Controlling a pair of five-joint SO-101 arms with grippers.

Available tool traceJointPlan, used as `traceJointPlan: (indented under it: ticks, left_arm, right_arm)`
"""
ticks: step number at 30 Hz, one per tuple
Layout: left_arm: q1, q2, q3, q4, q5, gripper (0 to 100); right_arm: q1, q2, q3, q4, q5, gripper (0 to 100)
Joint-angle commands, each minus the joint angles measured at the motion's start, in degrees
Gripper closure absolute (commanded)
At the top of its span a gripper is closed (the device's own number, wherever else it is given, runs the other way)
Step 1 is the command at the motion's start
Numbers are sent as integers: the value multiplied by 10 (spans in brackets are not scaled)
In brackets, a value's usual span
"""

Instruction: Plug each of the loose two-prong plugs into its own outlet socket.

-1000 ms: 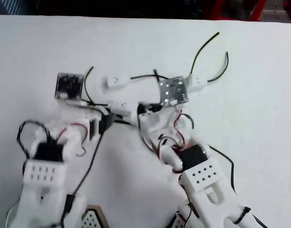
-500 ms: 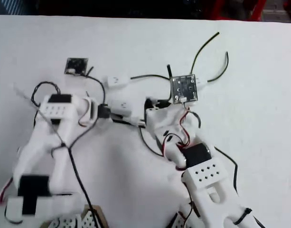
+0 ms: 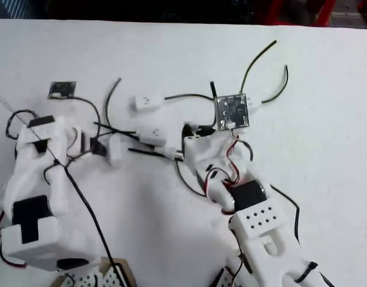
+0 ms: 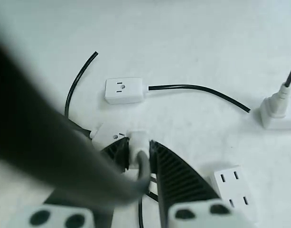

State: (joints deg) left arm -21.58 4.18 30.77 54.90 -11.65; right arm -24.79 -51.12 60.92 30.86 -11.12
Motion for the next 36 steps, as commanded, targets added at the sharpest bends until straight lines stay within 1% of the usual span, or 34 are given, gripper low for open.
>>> traceJointPlan:
  ticks: [1,4,7,12,15,17,19,22,24,27,29,33,36]
  left_arm:
    - [9,-58,-11,27,-6,669]
    - [49,-109,-11,52,-4,669]
    - [87,-153,-11,66,25,669]
    - [132,-189,-11,64,41,666]
    - [139,-188,6,51,39,667]
    - [133,-182,29,27,37,666]
    - [111,-159,46,3,33,666]
    - [75,-96,43,-17,-12,668]
    - [41,-54,17,-11,-29,669]
    - [-7,-15,-46,29,-36,669]
    - [-22,-12,-88,73,-47,669]
    - [-24,-13,-159,153,-61,669]
    - [-22,-12,-189,171,-62,666]
  right_arm:
    - [4,-15,-4,-10,-4,981]
    - [6,-15,-4,-10,-4,981]
    - [6,-15,-4,-9,-4,981]
    - [4,-15,3,-12,-4,981]
    - [4,-15,3,-12,-4,981]
    - [4,-15,3,-12,-4,981]
    - [4,-15,3,-12,-4,981]
    - [4,-15,3,-12,-4,981]
    - [4,-15,3,-12,-4,981]
    - [3,-15,3,-12,-4,981]
    - [3,-15,3,-12,-4,981]
    - [3,-15,3,-12,-4,981]
    - [4,-15,3,-12,-4,981]
